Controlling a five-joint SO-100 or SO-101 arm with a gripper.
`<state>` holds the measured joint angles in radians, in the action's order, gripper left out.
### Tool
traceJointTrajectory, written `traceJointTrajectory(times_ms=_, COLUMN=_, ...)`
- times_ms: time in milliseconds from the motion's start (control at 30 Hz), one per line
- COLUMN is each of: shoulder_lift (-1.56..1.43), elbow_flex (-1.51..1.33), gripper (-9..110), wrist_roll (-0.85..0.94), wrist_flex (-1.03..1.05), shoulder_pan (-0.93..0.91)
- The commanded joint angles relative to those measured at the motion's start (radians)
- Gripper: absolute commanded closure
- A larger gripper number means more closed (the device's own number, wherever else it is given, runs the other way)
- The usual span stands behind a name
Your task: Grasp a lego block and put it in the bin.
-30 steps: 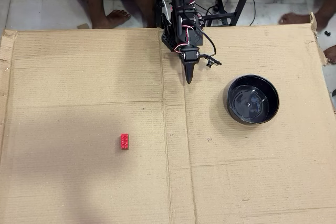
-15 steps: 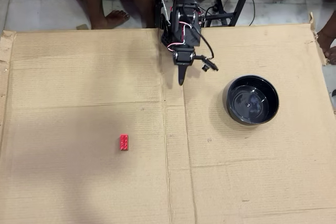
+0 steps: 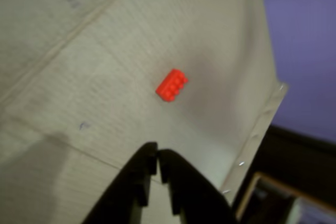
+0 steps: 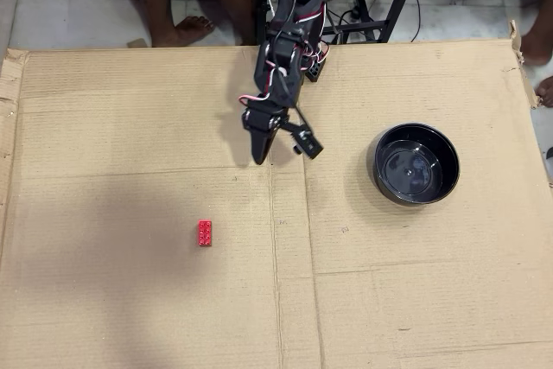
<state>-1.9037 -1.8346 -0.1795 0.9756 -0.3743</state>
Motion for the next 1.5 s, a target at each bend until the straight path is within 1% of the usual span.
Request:
traceJointTrajectory(times_ms=0, shoulder_lift=0.052, elbow_flex=0.106, gripper=101, wrist_roll=-0.098, wrist_flex=-0.002, shoulder_pan=-0.032)
traceJointTrajectory(times_ms=233, shoulder_lift=0.227, elbow_flex=0.268, gripper=99, wrist_roll=-0.532, wrist_flex=0.002, shoulder_pan=-0.086)
traceJointTrajectory(times_ms=333, shoulder_lift=0.296, elbow_flex=0.318, gripper=93, wrist_roll=-0.699, wrist_flex=0.002, shoulder_pan=-0.106)
traceJointTrajectory(times_ms=400, shoulder_lift=0.337, elbow_flex=0.348, gripper=88, wrist_roll=-0.755, wrist_flex=0.002, shoulder_pan=-0.114)
traceJointTrajectory(times_ms=533, shoulder_lift=0.42, elbow_flex=0.416, gripper=80, wrist_roll=-0.785, wrist_flex=-0.006, shoulder_pan=-0.129)
traceJointTrajectory(times_ms=700, shoulder_lift=0.529, elbow_flex=0.499, gripper=76, wrist_roll=-0.785, wrist_flex=-0.014, shoulder_pan=-0.147)
traceJointTrajectory(times_ms=1133, shoulder_lift=0.954, elbow_flex=0.836, gripper=76, wrist_roll=-0.785, wrist_flex=-0.014, shoulder_pan=-0.195)
traceJointTrajectory(times_ms=1267, shoulder_lift=1.02, elbow_flex=0.891, gripper=76, wrist_roll=-0.785, wrist_flex=-0.012, shoulder_pan=-0.196)
traceJointTrajectory(times_ms=1467, shoulder_lift=1.048, elbow_flex=0.89, gripper=77, wrist_roll=-0.785, wrist_flex=-0.012, shoulder_pan=-0.187)
